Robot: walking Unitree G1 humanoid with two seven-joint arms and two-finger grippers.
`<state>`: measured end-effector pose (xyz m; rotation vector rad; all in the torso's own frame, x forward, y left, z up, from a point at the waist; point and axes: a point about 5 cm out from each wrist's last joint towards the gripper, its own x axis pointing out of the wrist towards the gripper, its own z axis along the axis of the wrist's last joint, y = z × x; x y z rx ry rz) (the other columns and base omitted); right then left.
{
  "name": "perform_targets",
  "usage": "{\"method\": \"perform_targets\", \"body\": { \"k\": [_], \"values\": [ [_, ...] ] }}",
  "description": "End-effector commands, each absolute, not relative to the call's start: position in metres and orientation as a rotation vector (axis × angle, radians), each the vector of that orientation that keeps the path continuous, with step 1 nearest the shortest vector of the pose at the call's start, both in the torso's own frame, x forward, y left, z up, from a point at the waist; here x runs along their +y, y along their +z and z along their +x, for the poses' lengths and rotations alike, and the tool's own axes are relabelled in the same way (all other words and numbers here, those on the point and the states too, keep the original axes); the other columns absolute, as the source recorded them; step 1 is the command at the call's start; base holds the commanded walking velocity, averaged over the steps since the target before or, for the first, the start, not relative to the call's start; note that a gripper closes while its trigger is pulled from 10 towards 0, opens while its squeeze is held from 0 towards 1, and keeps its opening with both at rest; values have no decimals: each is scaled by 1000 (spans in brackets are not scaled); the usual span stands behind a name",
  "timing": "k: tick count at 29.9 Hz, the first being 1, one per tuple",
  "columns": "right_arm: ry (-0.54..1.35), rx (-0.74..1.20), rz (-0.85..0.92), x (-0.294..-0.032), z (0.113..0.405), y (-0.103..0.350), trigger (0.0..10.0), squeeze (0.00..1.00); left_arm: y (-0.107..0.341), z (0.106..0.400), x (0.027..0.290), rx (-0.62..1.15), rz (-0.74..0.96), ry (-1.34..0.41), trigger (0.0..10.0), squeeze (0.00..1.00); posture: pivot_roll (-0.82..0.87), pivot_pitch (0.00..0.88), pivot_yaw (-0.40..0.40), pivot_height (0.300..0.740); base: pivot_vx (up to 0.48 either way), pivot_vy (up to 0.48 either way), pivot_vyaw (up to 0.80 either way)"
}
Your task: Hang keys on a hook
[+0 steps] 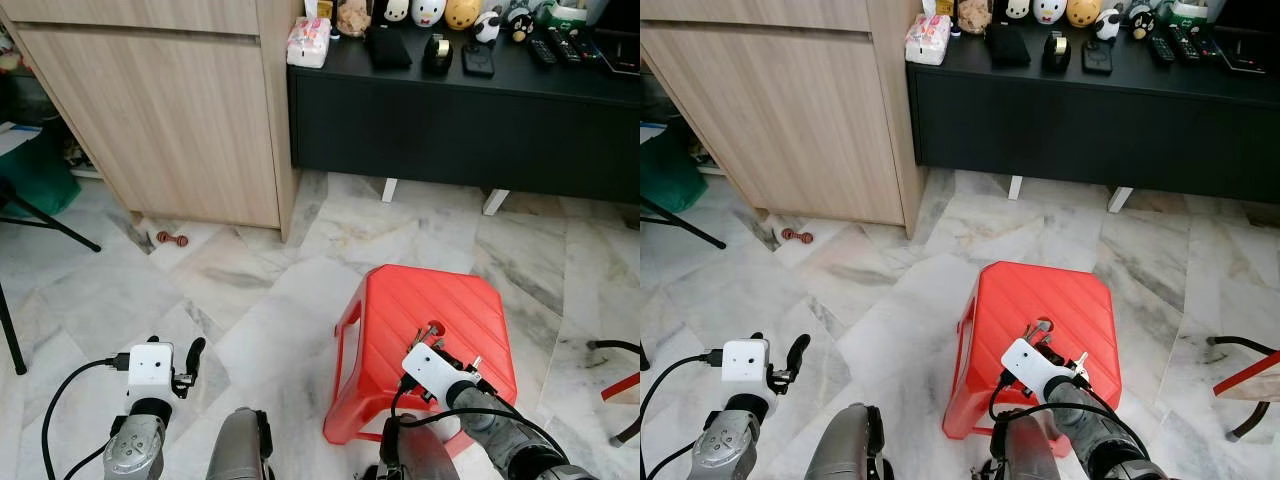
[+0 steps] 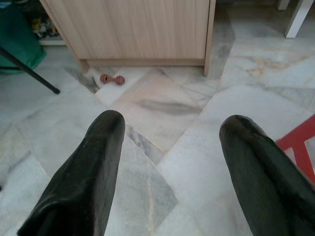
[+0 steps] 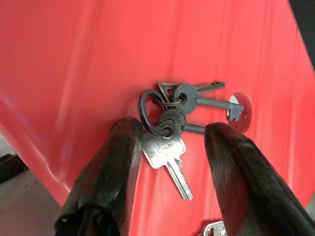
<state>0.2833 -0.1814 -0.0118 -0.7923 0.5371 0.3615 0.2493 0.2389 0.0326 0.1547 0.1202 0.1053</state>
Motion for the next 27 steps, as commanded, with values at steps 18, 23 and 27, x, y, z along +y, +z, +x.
{"method": "perform_targets", "body": {
  "k": [18,23,27],
  "values": [
    [413,520,-799,-178,280,-14,0,0,23,240,234,170,144,101,10000,0,174,232,-58,622,0,0,0],
    [419,516,-809,-178,280,-14,0,0,23,240,233,170,142,101,10000,0,174,235,-59,622,0,0,0],
    [427,512,-814,-176,281,-13,0,0,23,238,232,170,138,102,10000,0,175,238,-60,622,0,0,0]
  ]
}}
